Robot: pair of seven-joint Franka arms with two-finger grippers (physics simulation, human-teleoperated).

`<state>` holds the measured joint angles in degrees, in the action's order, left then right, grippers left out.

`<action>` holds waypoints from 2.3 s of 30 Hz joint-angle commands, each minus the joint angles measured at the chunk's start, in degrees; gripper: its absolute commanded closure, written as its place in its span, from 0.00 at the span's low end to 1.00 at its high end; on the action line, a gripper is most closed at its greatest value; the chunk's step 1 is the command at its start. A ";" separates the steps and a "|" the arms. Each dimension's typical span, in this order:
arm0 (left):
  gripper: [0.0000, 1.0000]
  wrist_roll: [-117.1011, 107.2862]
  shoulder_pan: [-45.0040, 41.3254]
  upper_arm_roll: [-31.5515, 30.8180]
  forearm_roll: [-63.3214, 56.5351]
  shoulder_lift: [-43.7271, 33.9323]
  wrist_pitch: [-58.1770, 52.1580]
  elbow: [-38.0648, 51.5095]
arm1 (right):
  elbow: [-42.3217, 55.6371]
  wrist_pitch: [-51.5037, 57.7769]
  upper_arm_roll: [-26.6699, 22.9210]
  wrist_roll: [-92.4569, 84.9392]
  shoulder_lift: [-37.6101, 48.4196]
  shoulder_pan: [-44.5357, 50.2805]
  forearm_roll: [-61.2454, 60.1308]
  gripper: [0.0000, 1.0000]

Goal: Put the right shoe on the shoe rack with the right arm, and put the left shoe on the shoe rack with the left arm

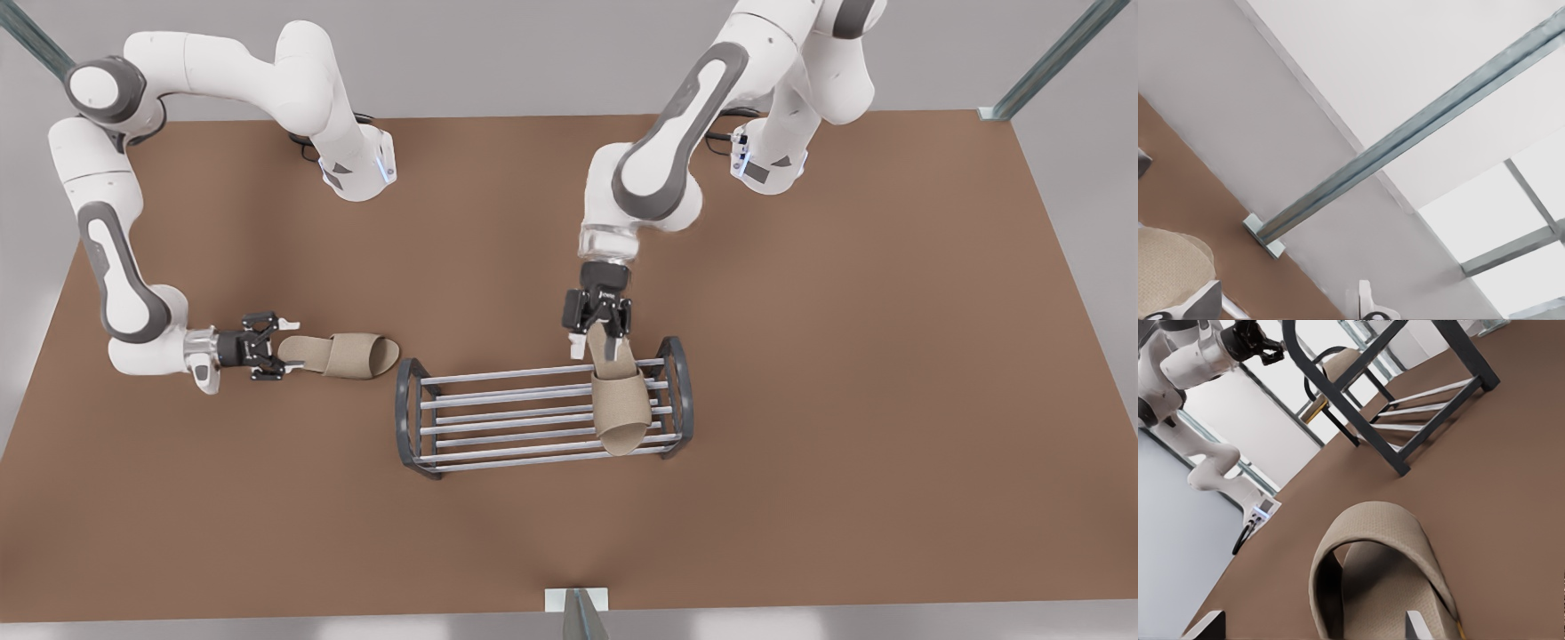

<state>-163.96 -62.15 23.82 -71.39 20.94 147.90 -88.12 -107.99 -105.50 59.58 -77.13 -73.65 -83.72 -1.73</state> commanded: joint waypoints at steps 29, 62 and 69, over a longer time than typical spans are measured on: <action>0.00 172.31 37.63 -12.22 68.67 -19.27 -54.47 -9.00 | -0.65 -9.11 -3.07 -58.57 -2.73 4.36 -0.38 0.00; 0.00 172.31 37.63 -12.22 68.76 -19.09 -54.82 -9.09 | -1.17 -11.31 -2.10 -52.51 -2.12 6.99 -8.20 0.00; 0.00 172.31 37.63 -12.22 68.76 -19.09 -55.26 -9.09 | -0.91 -12.10 -2.19 -52.51 -2.11 7.52 -9.17 0.00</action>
<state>4.10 -21.89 11.49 -2.60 1.89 92.90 -97.23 -108.94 -116.84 57.40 -129.76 -75.82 -76.27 -10.61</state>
